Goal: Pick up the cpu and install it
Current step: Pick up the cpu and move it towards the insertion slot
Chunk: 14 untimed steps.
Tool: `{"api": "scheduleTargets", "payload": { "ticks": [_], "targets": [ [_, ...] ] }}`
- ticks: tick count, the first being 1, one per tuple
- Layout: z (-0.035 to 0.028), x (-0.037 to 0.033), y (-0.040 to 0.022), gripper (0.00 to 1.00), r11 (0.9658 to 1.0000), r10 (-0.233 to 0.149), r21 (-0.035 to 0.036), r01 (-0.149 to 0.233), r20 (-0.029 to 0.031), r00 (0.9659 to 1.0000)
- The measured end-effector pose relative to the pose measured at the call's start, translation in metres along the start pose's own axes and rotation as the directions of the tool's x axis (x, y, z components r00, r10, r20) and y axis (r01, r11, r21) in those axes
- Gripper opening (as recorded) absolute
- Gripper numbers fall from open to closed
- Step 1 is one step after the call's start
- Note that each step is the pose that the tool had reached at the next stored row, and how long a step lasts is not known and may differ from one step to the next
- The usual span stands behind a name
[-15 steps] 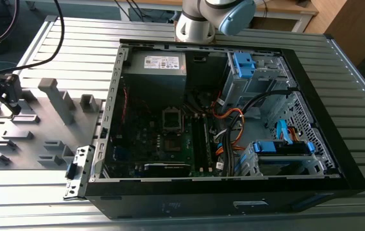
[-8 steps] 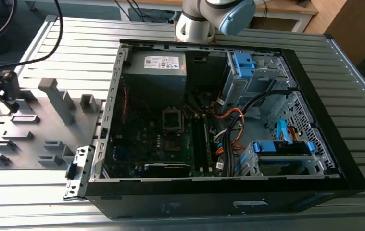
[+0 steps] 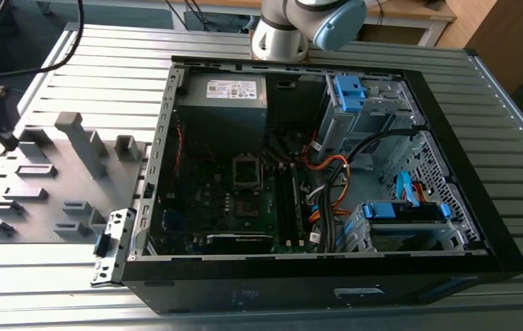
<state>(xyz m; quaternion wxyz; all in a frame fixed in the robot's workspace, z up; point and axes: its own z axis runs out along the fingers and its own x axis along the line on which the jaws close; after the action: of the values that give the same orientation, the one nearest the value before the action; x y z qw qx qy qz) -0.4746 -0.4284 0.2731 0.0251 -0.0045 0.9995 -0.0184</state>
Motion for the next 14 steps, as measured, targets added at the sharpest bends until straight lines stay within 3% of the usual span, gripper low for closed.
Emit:
{"api": "scheduleTargets", "payload": {
  "ticks": [14],
  "targets": [
    [-0.0503, -0.0025, -0.0019, 0.47, 1.0, 0.0, -0.0066, 0.0, 0.0, 1.0]
  ]
}}
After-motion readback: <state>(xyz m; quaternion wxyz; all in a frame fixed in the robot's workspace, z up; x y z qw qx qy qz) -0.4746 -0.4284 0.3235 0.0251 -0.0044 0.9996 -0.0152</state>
